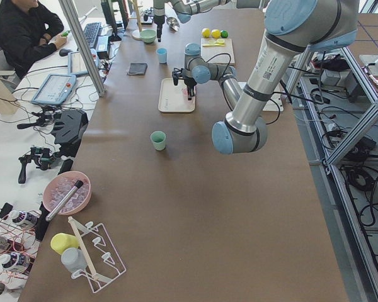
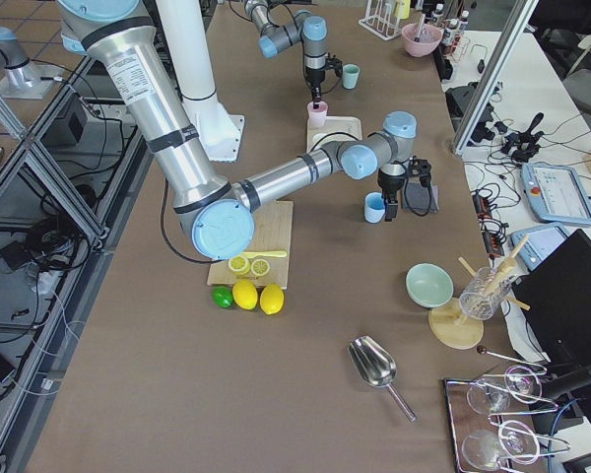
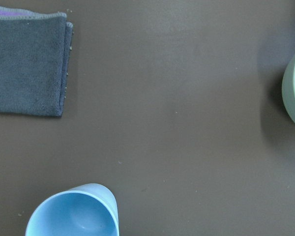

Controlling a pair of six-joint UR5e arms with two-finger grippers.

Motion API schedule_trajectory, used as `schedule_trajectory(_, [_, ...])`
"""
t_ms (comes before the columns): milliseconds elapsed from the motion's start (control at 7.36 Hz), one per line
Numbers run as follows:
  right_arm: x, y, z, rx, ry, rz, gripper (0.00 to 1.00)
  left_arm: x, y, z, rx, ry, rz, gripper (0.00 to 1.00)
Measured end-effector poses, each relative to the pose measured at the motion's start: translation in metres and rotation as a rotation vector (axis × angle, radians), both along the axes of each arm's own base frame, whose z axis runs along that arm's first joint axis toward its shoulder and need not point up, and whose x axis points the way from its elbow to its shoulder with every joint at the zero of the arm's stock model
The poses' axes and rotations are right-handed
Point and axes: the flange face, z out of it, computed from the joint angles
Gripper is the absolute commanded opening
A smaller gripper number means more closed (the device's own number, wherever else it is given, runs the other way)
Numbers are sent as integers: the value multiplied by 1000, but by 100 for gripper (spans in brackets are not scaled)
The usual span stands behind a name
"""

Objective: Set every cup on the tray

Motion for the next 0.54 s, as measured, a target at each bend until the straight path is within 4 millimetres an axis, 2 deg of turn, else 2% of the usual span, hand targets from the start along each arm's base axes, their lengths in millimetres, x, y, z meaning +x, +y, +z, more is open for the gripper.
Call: schedule_trajectory(544, [-24, 9, 3, -3, 1, -30, 100, -6, -1, -7, 42, 25, -25, 98])
